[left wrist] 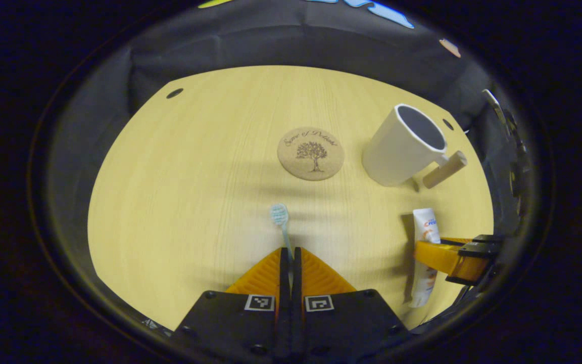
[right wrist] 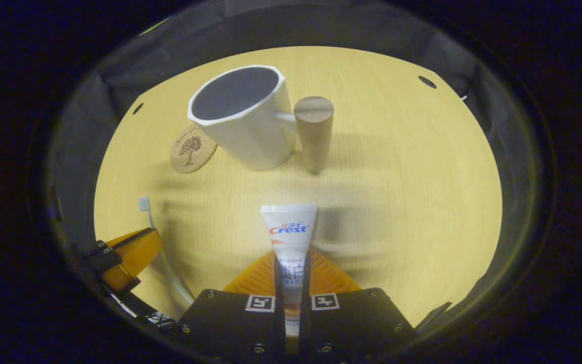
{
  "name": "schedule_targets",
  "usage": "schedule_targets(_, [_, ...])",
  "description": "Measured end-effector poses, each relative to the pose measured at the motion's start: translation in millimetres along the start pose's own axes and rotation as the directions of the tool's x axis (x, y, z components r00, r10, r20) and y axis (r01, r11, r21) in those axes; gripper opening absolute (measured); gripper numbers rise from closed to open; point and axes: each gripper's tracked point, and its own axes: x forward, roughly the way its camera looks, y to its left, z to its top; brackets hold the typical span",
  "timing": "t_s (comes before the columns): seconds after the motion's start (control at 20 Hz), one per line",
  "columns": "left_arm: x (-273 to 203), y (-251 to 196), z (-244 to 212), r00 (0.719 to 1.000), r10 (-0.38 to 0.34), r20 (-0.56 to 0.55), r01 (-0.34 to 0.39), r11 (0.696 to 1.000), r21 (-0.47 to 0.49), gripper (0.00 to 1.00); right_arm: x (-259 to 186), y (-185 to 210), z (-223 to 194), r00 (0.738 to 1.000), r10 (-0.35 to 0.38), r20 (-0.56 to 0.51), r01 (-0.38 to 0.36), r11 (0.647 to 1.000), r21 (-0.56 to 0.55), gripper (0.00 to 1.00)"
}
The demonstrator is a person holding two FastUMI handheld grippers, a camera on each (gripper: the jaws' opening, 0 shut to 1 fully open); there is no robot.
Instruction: Put the toothbrush and toothpaste on the desktop into the cup, then pick up the cup and place it on the coaster on the desktop.
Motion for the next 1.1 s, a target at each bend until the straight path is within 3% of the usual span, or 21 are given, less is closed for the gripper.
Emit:
schedule_targets(0.25, [-17,-3,13,0.998,-0.032,0.056,0.031,0.999,0.016,0.08,-11,3,8,0.998,0.034,0.056,-0.035,0.999,0.013,0.11])
schedule_targets(0.6, [-80,13,54,0.978,-0.049,0.2,0.042,0.998,0.039,0.08,-42,6,27,0.983,0.076,0.168,-0.075,0.997,-0.015,0.12])
schedule_targets(1.1, [-171,83,88,0.946,-0.055,0.318,0.046,0.998,0.035,0.08,-91,10,70,0.952,0.127,0.277,-0.12,0.992,-0.042,0.12])
